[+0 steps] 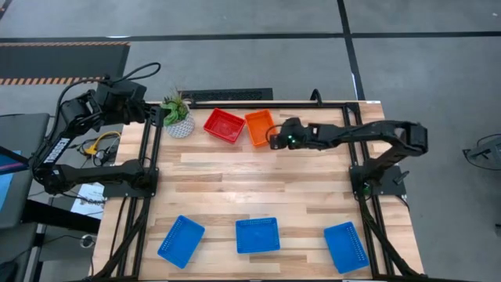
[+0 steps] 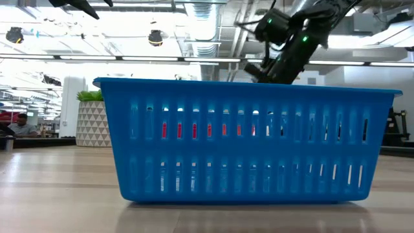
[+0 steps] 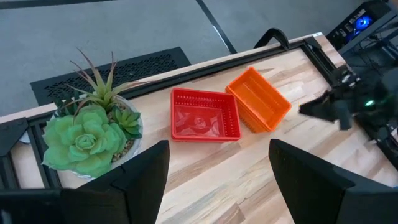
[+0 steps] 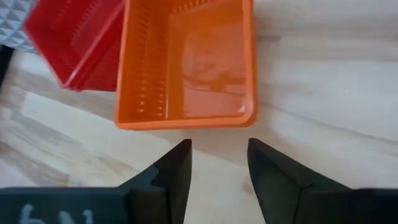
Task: Stack baskets by color
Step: Adjust the stacked orange bins, then adjust the right blue bin
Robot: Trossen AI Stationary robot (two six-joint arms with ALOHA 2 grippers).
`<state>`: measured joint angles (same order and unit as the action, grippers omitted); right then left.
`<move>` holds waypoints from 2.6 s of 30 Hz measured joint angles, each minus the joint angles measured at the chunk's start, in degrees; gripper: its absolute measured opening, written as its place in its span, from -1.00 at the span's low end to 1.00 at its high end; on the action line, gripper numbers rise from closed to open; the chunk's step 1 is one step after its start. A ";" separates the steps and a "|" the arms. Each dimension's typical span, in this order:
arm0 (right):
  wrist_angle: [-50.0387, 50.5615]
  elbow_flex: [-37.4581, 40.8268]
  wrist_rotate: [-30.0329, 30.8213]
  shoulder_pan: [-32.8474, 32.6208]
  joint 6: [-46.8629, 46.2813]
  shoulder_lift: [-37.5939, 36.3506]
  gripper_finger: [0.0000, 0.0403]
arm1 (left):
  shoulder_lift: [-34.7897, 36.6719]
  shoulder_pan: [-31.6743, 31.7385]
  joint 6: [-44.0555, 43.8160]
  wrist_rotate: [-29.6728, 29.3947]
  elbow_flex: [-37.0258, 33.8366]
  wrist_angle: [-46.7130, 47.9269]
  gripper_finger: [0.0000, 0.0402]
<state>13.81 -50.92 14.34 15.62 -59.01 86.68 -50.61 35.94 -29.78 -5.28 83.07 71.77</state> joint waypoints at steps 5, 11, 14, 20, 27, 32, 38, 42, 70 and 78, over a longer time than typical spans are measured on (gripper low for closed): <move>3.84 -0.02 1.73 0.00 2.19 -6.90 -0.12 | -0.02 -0.01 -0.01 0.08 0.00 0.08 0.31; 10.59 -0.02 1.78 -2.16 2.72 -14.23 -0.12 | -0.02 -0.02 0.02 0.14 0.00 0.00 0.31; 15.88 -0.02 0.81 -4.22 2.66 -16.99 -0.12 | -0.02 -0.02 0.04 0.34 0.00 -0.11 0.31; 26.08 -0.02 -3.46 -10.52 -2.59 -19.82 -0.12 | -0.02 -0.02 0.07 0.44 0.00 -0.12 0.31; 36.28 -0.02 -12.95 -21.50 -13.72 -19.64 -0.12 | -0.02 -0.02 0.04 0.46 0.00 -0.11 0.31; 38.69 -0.02 -17.54 -31.32 -25.06 -19.81 -0.12 | -0.02 0.00 0.04 0.69 0.00 -0.11 0.31; 40.22 -0.01 -17.85 -42.79 -39.45 -18.60 -0.12 | -0.02 -0.02 0.37 1.95 0.00 -0.11 0.31; 40.69 0.00 -17.89 -48.38 -45.88 -16.67 -0.12 | -0.02 -0.02 0.84 1.93 0.00 -0.11 0.31; 37.79 0.00 -23.28 -60.34 -47.32 -16.67 -0.12 | -0.02 -0.02 1.44 1.90 0.00 -0.72 0.31; 40.88 -0.02 -23.37 -61.01 -57.95 -16.62 -0.12 | -0.02 -0.02 1.64 1.75 0.00 -0.70 0.31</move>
<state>54.68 -50.94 -9.04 -45.39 -116.96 70.06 -50.63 35.92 -28.14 -3.53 83.07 71.07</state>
